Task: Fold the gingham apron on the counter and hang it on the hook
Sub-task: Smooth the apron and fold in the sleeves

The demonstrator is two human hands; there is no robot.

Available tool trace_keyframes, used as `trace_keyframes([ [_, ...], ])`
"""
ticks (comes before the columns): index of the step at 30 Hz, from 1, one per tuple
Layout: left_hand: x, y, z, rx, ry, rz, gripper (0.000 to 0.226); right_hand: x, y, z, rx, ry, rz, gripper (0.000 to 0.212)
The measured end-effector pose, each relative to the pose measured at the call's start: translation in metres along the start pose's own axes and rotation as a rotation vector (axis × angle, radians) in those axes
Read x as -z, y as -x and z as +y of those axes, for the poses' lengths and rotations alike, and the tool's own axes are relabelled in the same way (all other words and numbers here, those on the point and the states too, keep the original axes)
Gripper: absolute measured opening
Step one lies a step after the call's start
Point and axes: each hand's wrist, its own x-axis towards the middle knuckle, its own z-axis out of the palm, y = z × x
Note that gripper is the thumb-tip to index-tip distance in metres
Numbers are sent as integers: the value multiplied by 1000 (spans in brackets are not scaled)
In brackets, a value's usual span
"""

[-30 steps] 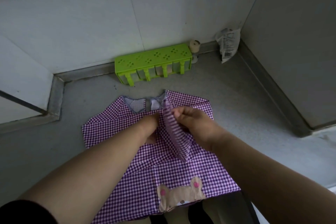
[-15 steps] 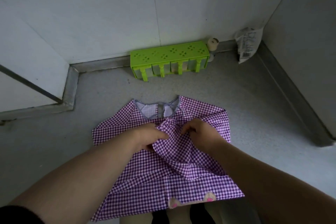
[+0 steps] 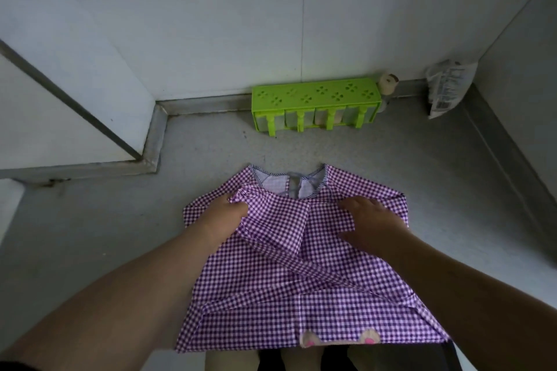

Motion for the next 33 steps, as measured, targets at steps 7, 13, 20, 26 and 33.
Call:
trace_keyframes([
  [7,46,-38,-103,11,-45,76,64,5,-7,-14,-11,240,39,122],
  [13,60,20,-85,168,-369,35,44,6,-12,-27,29,395,36,142],
  [20,60,13,-96,223,-562,68,42,6,-16,-35,61,411,48,137],
  [26,52,2,-98,295,-475,110,53,7,-21,-27,98,403,88,119],
  [33,37,-9,-83,395,-249,155,72,8,-27,-25,78,382,72,121],
])
